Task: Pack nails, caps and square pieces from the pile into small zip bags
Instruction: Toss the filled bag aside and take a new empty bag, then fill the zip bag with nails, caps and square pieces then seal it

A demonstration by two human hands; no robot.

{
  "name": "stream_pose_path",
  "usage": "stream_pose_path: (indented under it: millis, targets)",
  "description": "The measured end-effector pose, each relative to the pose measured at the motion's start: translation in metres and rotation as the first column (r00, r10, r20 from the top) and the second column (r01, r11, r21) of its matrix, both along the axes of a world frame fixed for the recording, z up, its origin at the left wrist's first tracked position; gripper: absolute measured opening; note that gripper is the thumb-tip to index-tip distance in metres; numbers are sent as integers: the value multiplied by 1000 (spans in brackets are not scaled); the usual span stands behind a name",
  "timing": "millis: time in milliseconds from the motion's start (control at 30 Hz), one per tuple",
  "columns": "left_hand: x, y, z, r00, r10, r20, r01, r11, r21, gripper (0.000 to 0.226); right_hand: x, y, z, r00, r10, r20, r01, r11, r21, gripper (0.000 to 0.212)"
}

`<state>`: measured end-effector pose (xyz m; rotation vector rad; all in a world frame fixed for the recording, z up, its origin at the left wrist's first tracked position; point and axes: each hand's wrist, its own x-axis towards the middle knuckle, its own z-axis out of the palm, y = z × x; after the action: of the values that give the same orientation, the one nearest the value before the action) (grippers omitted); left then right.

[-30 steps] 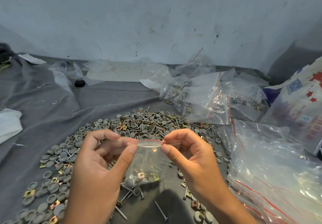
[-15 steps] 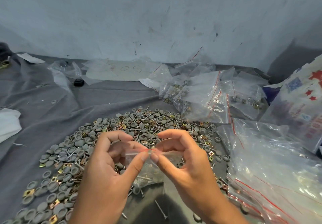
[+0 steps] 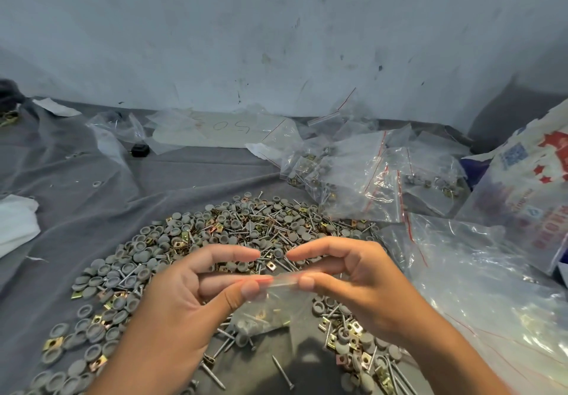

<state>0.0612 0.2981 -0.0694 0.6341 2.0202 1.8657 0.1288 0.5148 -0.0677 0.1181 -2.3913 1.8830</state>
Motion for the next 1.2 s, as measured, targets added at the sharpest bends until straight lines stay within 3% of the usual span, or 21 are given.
stream_pose_path:
  millis: [67,133,200,233,333,400,467,533,633,700,767,833,900,933,1000,1067,1100,1200]
  targets:
    - [2,3,-2,999,29,-33,-29,1000,-3,38,0,0,4,997,-56,-44,65,968,241,26]
    - [3,4,-6,994,101,-47,-100,994,35,36,-6,-3,15,982,-73,-173,161,797,583,25]
    - [-1,3,-10,980,189,-64,-183,980,81,38,-23,-8,35,970,-7,-243,192,632,751,23]
    - [-4,2,-13,968,236,-84,-228,969,96,43,-35,-10,46,971,9,-241,182,626,758,23]
    - [-9,1,-18,925,359,-124,-344,931,126,52,-87,-1,68,985,-41,-166,129,816,564,3]
    - [-9,1,-20,915,376,-144,-360,925,123,52,-129,21,75,982,-142,-123,182,883,433,6]
    - [-8,2,-21,917,365,-163,-352,930,101,52,-164,50,74,946,-316,-69,322,899,298,10]
    - [-8,3,-23,915,359,-181,-350,933,84,53,-183,81,62,859,-510,-47,510,841,182,17]
    - [-6,5,-22,915,351,-198,-346,936,64,52,-176,116,37,774,-630,64,608,768,203,42]
    - [-6,4,-22,912,357,-204,-352,934,62,50,-156,124,24,783,-586,206,547,808,219,54]
    - [-6,4,-21,909,366,-200,-360,930,71,46,-125,124,17,793,-563,232,469,808,357,51]
    - [-5,3,-21,909,365,-202,-360,931,65,41,-80,123,13,819,-562,116,443,747,496,32]
    - [-4,4,-21,910,357,-211,-354,934,53,37,-22,125,8,811,-585,14,439,624,647,15]
    - [-3,4,-21,911,352,-216,-349,936,51,35,9,129,1,792,-610,-2,421,544,726,17]
    - [-2,6,-21,916,337,-219,-336,941,42,35,69,136,-23,718,-695,30,306,355,883,51]
    - [0,8,-20,920,323,-224,-326,945,22,37,110,137,-52,643,-763,62,209,252,945,70]
    - [1,10,-20,920,317,-230,-323,946,12,37,121,135,-61,638,-768,61,216,255,943,63]
    - [4,10,-22,924,303,-233,-313,950,-4,36,131,130,-68,615,-784,-81,448,263,855,15]
